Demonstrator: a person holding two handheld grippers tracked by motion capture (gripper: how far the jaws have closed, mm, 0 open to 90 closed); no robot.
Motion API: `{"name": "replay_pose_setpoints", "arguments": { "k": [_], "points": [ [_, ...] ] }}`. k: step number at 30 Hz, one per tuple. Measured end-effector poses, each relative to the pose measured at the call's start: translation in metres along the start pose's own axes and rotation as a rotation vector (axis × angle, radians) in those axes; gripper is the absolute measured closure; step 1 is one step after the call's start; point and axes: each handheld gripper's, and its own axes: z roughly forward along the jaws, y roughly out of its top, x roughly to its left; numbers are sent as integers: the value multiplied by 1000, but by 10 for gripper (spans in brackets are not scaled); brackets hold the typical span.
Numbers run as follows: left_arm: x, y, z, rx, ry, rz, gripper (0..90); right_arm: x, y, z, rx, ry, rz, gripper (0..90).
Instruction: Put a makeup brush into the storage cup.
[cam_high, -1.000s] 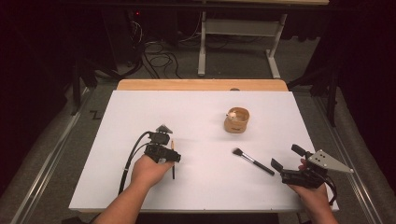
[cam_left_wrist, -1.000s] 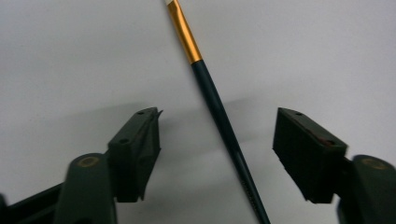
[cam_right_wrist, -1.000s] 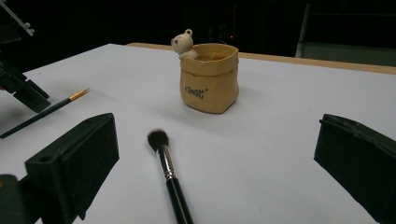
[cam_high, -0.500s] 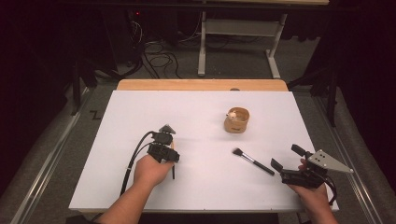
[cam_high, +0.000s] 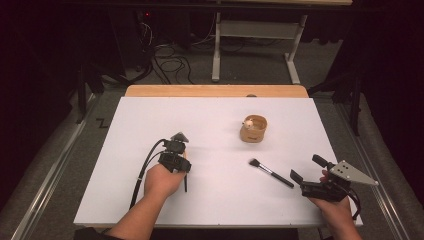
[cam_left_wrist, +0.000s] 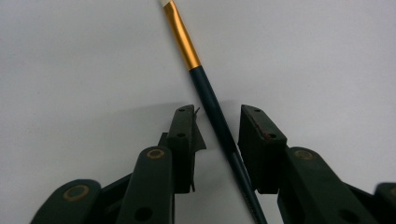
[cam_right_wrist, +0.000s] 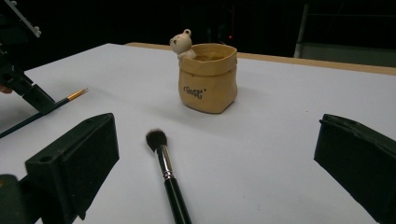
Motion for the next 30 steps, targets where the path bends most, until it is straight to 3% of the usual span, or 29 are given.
{"name": "replay_pose_setpoints", "arguments": {
  "k": [19,30],
  "points": [
    [-8,1,2,14,56,36,729,0,0,0,-4,-5,1,4],
    [-6,1,2,16,78,59,824,0,0,0,-3,-6,1,4]
  ]
}}
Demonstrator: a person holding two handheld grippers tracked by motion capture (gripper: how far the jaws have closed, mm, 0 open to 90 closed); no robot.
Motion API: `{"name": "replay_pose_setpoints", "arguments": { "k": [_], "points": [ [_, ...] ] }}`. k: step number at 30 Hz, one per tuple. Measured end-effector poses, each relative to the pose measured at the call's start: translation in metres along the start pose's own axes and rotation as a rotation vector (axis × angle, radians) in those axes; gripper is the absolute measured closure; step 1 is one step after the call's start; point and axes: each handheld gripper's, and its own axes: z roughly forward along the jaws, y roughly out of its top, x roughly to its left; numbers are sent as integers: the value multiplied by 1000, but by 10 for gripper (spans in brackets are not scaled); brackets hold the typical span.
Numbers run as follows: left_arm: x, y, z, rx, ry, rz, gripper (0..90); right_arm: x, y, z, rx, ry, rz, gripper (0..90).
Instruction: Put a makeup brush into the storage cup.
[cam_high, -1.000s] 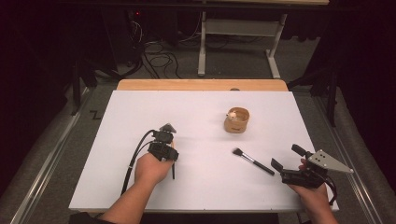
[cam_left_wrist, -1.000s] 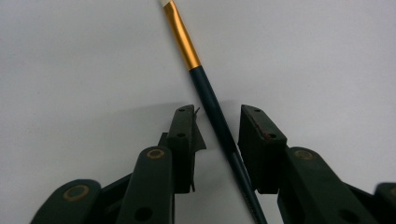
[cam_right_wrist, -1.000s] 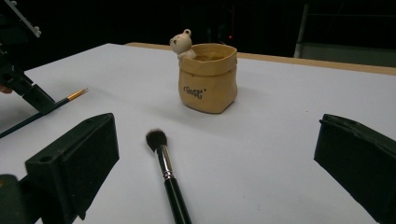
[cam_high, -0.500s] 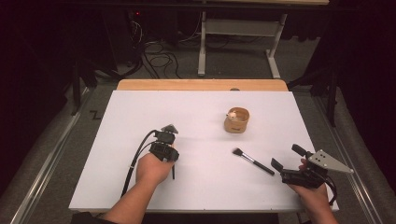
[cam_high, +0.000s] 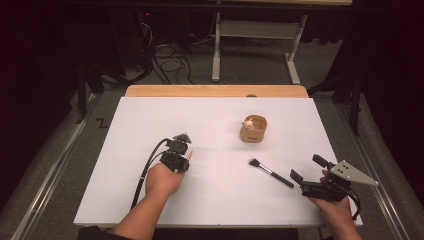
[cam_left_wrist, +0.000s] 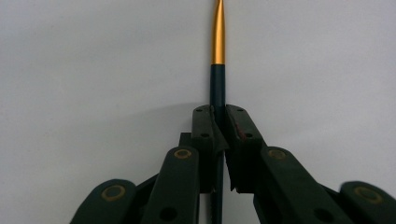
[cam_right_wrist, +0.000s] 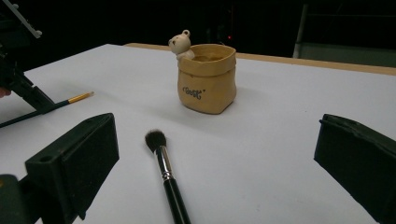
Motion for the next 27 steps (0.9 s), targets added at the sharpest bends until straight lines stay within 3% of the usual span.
{"name": "replay_pose_setpoints", "arguments": {
  "k": [11,19,27],
  "points": [
    [-1,-7,0,-46,1,93,831,0,0,-1,0,-1,-1,4],
    [3,-9,-6,-76,-28,120,832,-1,0,0,0,1,2,4],
    [12,-13,-14,-120,-70,108,832,0,0,-1,0,-5,0,4]
  ]
}}
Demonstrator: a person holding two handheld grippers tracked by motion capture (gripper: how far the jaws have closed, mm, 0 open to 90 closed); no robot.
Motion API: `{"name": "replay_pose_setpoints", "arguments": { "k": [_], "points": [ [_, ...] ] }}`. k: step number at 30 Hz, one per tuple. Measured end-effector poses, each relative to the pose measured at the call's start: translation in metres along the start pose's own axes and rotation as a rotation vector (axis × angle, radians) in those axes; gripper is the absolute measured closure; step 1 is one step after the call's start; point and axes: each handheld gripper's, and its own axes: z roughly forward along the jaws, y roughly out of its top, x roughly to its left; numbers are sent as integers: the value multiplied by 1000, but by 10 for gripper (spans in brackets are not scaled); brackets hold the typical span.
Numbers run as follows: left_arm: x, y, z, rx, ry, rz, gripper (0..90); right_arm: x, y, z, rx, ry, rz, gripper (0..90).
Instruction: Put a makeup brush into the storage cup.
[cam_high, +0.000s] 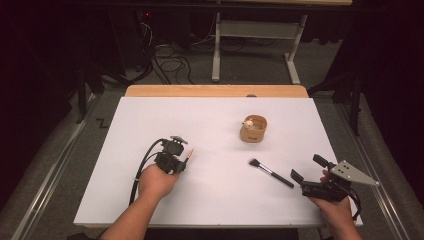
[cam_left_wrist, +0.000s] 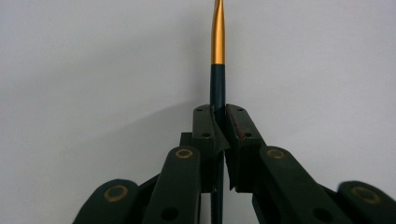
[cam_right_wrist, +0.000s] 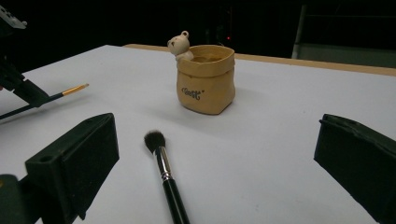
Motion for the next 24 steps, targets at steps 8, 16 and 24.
{"name": "replay_pose_setpoints", "arguments": {
  "k": [8,16,24],
  "points": [
    [9,-9,-9,-79,-61,-31,832,1,0,0,-2,3,-1,4],
    [18,-20,-20,-212,-98,-13,832,1,0,0,-5,3,-10,4],
    [30,-34,-26,-344,-137,-17,832,3,0,1,-2,8,-22,4]
  ]
}}
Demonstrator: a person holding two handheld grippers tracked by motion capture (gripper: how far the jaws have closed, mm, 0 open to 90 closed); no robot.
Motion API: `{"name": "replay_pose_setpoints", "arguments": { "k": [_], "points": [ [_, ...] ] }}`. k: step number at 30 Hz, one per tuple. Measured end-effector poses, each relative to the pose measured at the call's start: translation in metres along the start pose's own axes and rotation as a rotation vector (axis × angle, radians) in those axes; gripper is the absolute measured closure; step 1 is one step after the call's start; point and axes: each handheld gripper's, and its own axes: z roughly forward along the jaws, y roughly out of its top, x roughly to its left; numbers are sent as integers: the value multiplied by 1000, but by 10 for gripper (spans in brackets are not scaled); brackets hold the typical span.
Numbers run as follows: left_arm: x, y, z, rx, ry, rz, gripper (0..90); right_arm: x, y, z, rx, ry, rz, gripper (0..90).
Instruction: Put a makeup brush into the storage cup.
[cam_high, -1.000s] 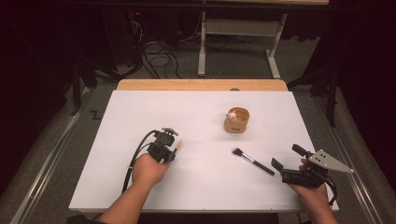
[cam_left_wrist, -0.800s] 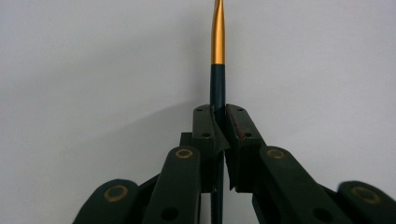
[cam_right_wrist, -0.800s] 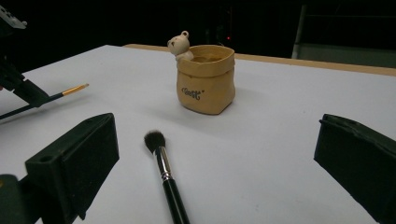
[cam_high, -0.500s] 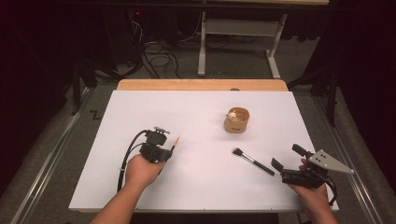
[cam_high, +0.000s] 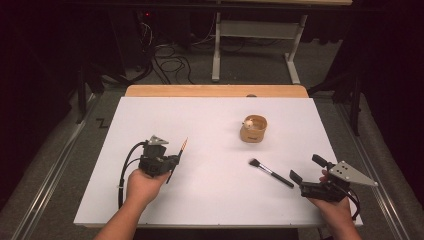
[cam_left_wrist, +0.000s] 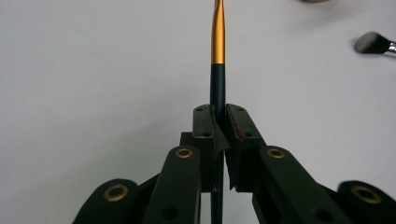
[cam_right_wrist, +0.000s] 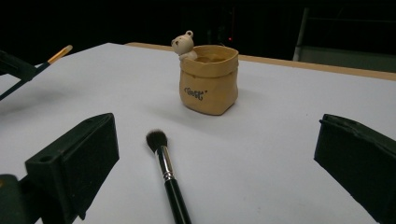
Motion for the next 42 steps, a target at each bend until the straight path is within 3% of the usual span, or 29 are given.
{"name": "replay_pose_setpoints", "arguments": {
  "k": [8,13,18,21,26,35,39,42],
  "points": [
    [9,-13,-7,-174,-34,14,832,1,0,1,3,3,-7,4],
    [8,-17,-5,-211,-38,36,832,2,0,0,3,-4,-13,4],
    [8,-22,-4,-261,-61,23,831,2,-1,1,5,-4,-16,4],
    [6,-25,-5,-316,-81,36,832,3,-1,3,7,-2,-24,4],
    [3,-27,-4,-410,-106,23,832,3,-1,4,11,-3,-30,4],
    [-2,-37,0,-527,-125,52,832,3,-2,6,9,-1,-37,4],
    [-5,-42,-4,-587,-176,74,831,4,-3,7,11,2,-40,4],
    [-7,-43,-9,-622,-179,76,831,5,-3,8,12,3,-46,3]
  ]
}}
